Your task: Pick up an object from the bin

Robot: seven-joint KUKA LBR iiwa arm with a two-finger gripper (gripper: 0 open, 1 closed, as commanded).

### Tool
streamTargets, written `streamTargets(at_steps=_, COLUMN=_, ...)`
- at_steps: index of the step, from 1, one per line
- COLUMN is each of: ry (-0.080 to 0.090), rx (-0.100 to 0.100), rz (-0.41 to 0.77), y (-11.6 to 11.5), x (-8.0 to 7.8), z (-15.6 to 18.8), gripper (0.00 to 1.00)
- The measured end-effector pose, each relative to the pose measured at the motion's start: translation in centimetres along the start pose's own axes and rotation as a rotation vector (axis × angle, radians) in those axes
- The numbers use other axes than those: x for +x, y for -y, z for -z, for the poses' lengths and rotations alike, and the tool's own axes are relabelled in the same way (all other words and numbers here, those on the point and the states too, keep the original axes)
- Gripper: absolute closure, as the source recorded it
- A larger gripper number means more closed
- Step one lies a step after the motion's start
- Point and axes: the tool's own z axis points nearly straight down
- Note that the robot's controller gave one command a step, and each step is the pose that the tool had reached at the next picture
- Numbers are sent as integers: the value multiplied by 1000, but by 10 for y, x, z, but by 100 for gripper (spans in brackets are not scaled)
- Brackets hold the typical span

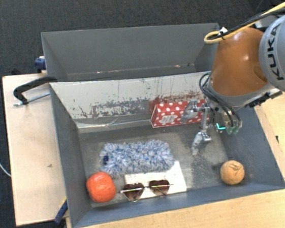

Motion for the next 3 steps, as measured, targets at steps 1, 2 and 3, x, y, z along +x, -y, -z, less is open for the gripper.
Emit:
streamTargets(at_steps=1, ry=3, rx=0, rz=57, y=-5, x=2, z=-21, gripper=0)
streamTargets(at_steps=2, ry=0, rx=0, rz=198, y=-12, x=3, z=-40, gripper=0)
streamTargets(at_steps=3, ry=1, rx=0, rz=415, y=-27, x=12, z=-53, gripper=0)
